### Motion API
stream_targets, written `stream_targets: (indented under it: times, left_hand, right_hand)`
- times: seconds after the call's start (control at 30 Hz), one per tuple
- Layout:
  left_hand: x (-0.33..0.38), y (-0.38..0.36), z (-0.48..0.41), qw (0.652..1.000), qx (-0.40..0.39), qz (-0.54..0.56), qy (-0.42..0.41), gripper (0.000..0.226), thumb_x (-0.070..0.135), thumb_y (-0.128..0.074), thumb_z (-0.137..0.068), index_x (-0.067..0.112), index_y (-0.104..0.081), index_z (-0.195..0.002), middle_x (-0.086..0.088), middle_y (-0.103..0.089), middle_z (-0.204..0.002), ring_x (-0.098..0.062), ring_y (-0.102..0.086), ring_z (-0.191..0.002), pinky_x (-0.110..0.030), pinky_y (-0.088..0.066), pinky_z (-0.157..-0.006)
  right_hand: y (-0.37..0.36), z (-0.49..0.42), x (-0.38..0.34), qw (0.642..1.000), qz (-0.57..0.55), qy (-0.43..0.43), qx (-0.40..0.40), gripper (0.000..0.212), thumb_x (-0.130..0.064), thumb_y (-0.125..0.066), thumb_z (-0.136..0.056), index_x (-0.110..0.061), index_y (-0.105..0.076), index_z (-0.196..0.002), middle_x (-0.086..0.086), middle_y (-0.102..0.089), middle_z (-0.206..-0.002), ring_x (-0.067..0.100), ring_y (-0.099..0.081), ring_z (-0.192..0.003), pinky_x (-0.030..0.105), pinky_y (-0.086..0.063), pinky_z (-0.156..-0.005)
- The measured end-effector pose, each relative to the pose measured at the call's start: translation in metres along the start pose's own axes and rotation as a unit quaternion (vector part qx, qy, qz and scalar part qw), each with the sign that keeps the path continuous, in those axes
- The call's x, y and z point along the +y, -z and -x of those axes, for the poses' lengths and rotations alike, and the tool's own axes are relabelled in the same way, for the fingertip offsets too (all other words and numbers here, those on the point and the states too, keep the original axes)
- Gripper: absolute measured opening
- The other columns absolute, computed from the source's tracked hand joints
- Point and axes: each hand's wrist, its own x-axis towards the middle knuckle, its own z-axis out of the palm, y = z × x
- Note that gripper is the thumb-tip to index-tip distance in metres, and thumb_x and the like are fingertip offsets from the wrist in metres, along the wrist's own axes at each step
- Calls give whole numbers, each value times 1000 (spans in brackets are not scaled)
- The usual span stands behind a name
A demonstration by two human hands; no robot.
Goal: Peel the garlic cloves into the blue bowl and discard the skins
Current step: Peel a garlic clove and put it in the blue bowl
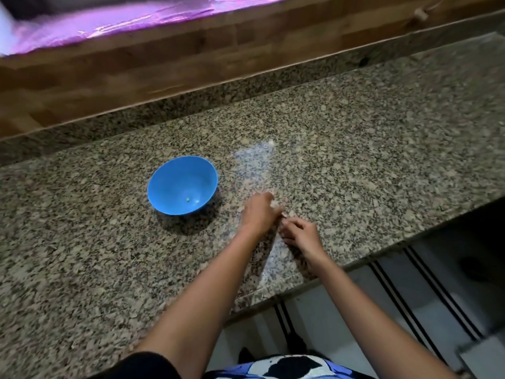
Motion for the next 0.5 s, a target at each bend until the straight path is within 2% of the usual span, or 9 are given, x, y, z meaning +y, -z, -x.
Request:
stream_targets:
  times: [0.1,0.17,0.27,0.33,0.4,0.5]
  left_hand:
    - [-16,6,17,992,-10,130,-3,45,19,-73,-81,15,-56,-122,-5,-63,-114,-16,-64,-87,-30,-56,-77]
    - [-31,13,31,977,-27,210,-9,41,10,-75,-78,16,-54,-112,-5,-64,-108,-15,-67,-81,-32,-59,-72]
    - [-52,18,53,948,-54,314,-10,37,-3,-71,-77,8,-59,-110,-17,-67,-102,-24,-70,-84,-38,-59,-74]
    - [-60,19,63,937,-55,346,-6,41,-10,-69,-77,8,-64,-113,-21,-66,-107,-27,-69,-89,-32,-58,-71]
    - [-66,20,70,928,-36,370,-1,45,-14,-68,-74,7,-65,-113,-22,-63,-112,-21,-66,-90,-24,-56,-69]
    - [-69,25,79,914,-6,405,8,42,-15,-68,-74,3,-65,-112,-18,-68,-106,-16,-68,-87,-22,-55,-69]
  right_hand:
    - [5,3,-2,998,-58,1,11,10,-12,-53,-93,-10,-62,-95,7,-63,-83,15,-57,-72,22,-49,-65]
    - [2,4,-7,997,-68,23,1,19,-13,-50,-95,-9,-58,-111,9,-62,-92,17,-59,-77,23,-51,-67]
    - [-16,7,-14,993,-77,6,-91,32,-20,-46,-97,-13,-50,-127,11,-62,-112,25,-65,-94,30,-55,-77]
    - [-28,9,-15,979,-106,-38,-169,35,-27,-47,-96,-14,-49,-129,6,-64,-111,23,-65,-96,32,-56,-81]
    - [-33,8,-12,966,-99,-68,-228,33,-26,-48,-96,-11,-54,-125,3,-66,-104,22,-65,-95,34,-54,-86]
    - [-37,8,-7,951,-133,-101,-262,22,-19,-48,-96,-14,-60,-113,6,-68,-99,22,-65,-93,33,-54,-84]
